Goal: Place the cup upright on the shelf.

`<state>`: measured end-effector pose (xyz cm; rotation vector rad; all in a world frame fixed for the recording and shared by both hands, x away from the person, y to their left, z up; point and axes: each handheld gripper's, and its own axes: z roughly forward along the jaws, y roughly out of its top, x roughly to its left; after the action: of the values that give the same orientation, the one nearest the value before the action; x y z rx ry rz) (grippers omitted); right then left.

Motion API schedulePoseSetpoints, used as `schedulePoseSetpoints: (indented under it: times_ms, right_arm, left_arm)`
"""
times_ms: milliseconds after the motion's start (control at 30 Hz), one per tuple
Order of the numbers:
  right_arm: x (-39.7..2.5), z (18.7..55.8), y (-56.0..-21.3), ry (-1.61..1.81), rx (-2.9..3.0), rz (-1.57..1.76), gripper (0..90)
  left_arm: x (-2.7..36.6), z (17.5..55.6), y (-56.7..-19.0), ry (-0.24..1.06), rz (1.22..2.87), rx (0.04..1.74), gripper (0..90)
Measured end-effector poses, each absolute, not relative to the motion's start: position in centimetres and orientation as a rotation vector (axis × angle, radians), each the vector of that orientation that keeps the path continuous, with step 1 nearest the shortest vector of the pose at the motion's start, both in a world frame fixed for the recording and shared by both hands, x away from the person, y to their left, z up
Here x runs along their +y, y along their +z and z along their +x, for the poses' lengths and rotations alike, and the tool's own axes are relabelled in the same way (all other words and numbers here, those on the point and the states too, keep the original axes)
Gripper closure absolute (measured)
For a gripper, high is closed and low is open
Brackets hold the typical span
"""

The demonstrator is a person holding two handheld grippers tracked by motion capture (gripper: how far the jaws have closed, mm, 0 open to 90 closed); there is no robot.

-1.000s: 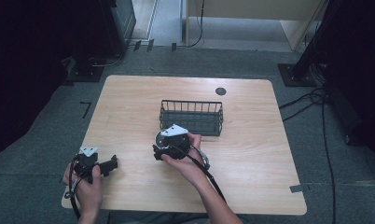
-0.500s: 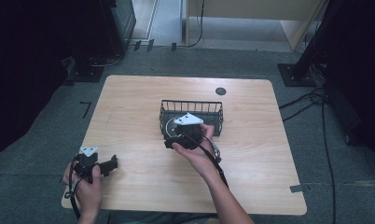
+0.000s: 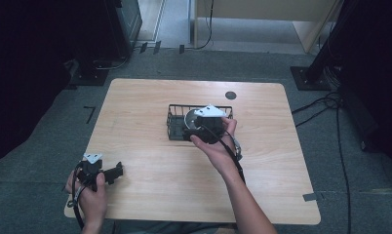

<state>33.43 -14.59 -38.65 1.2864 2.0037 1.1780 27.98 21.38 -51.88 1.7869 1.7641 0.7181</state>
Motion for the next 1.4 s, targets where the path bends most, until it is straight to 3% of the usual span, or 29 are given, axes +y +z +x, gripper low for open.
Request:
schedulePoseSetpoints:
  times_ms: [733,1400]
  right_arm:
    - [-18.7,36.8,-38.5,1.144,1.815,1.419,18.2]
    - [-19.8,39.4,-42.5,0.992,1.826,1.498,18.1]
  left_arm:
    - [21.4,28.0,-51.9,0.720,1.788,1.764,0.0]
    - [21.4,28.0,-51.9,0.719,1.789,1.763,0.0]
